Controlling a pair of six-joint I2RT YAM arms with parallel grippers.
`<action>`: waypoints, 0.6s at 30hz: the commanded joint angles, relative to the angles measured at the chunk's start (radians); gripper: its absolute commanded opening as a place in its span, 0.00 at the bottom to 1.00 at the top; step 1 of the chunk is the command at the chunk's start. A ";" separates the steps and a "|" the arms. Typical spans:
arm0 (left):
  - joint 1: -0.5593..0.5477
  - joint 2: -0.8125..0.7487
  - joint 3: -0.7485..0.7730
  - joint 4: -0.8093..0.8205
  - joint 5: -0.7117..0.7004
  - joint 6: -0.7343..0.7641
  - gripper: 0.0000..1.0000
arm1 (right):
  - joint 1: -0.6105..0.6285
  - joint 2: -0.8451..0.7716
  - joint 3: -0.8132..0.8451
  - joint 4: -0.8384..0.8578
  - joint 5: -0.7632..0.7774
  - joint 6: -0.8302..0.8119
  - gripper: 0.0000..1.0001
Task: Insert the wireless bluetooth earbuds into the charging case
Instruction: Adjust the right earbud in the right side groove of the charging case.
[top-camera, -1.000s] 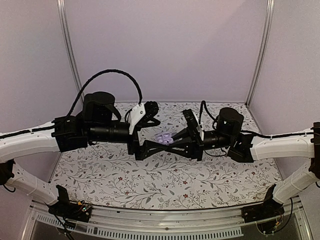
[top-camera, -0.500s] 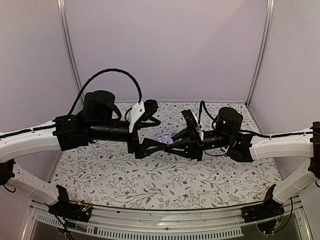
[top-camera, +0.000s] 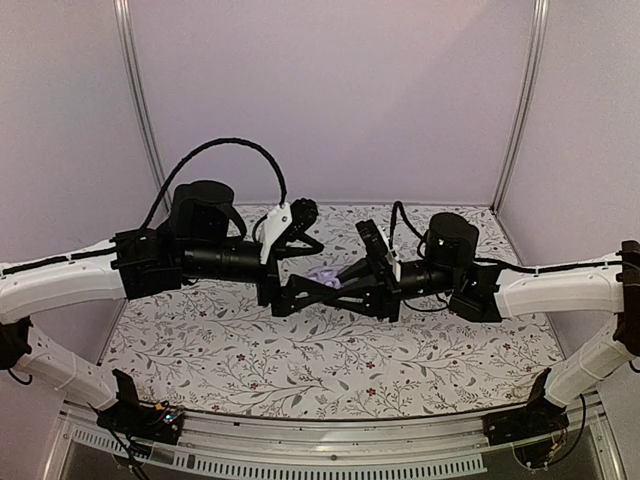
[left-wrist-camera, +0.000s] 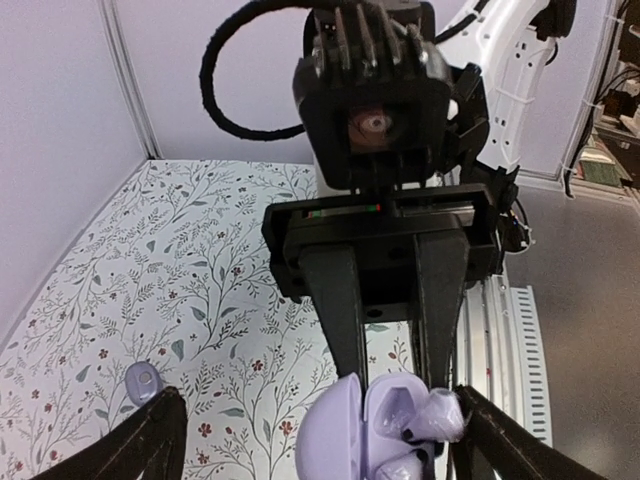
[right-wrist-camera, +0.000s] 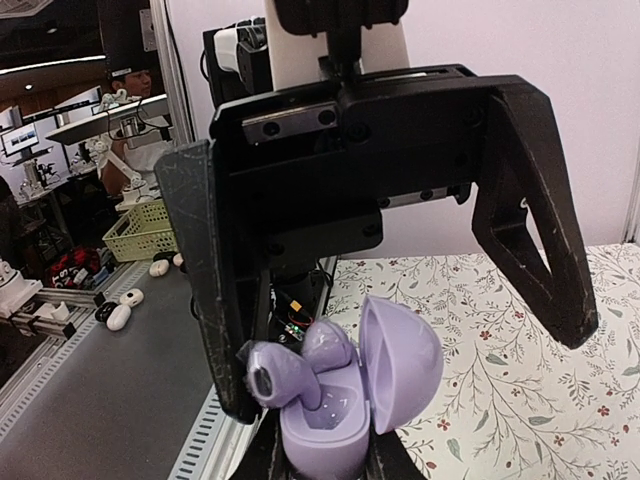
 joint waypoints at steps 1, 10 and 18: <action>0.031 0.019 0.018 0.035 0.028 -0.020 0.90 | 0.024 0.017 0.044 -0.026 -0.007 -0.035 0.00; 0.051 0.022 -0.005 0.063 0.059 -0.046 0.90 | 0.038 0.014 0.052 -0.041 0.006 -0.056 0.00; 0.060 0.031 -0.013 0.071 0.069 -0.062 0.90 | 0.045 0.001 0.055 -0.040 0.008 -0.058 0.00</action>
